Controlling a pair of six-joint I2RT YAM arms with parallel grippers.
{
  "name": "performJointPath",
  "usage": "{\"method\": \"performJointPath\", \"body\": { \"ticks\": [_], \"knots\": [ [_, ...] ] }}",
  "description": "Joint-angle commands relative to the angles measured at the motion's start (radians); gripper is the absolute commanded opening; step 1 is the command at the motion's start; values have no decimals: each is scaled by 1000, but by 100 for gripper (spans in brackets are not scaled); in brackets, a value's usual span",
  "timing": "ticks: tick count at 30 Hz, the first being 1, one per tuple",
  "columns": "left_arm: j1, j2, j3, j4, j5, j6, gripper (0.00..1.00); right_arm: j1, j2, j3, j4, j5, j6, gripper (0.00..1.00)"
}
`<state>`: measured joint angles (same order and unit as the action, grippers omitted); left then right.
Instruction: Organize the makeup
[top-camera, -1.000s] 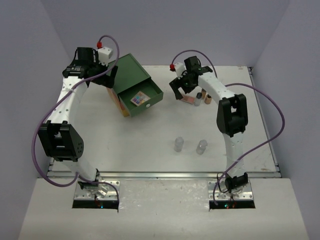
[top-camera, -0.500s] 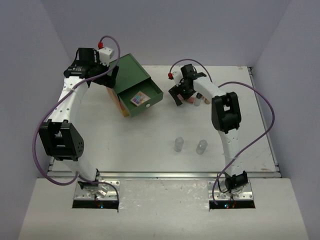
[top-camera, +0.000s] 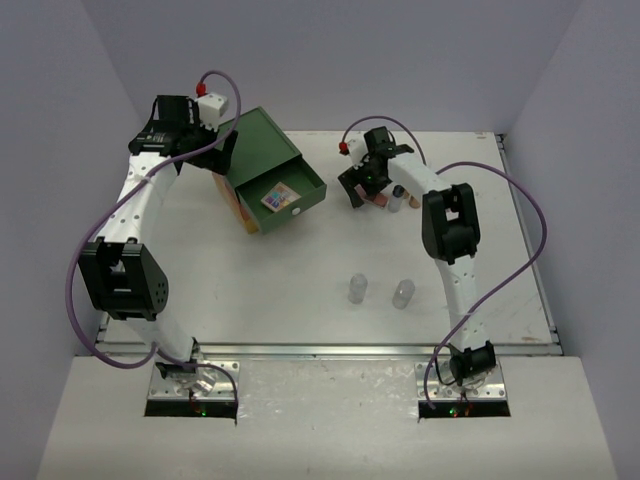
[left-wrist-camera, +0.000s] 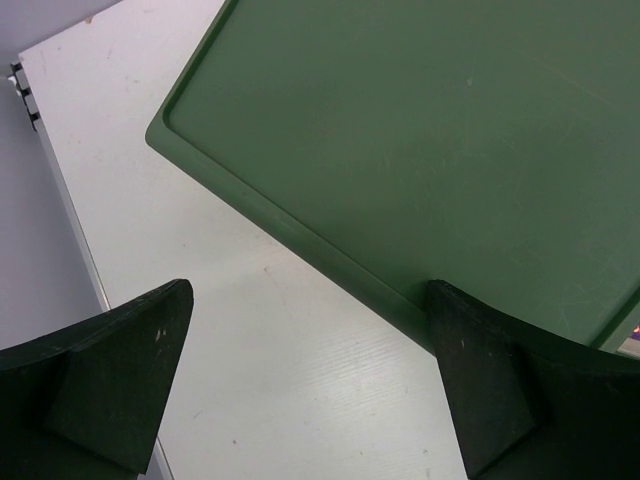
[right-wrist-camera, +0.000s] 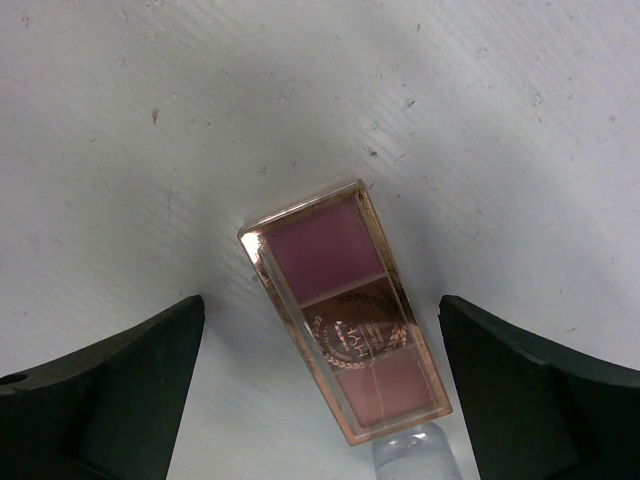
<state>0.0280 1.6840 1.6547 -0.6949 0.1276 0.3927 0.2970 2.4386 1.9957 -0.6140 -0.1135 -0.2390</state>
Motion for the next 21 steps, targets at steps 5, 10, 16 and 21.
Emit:
{"method": "performJointPath", "body": {
  "ticks": [5,10,16,21],
  "knots": [
    [10,23,5,-3,-46,25,100,-6,35,-32,-43,-19,1,94],
    [10,22,7,2,-46,23,100,4,11,-40,-52,-47,9,53],
    [10,13,3,3,-48,25,100,26,-7,-30,-47,-65,19,39],
    [11,3,-2,3,-44,26,100,40,-44,-7,-47,-98,63,4]
  ]
}}
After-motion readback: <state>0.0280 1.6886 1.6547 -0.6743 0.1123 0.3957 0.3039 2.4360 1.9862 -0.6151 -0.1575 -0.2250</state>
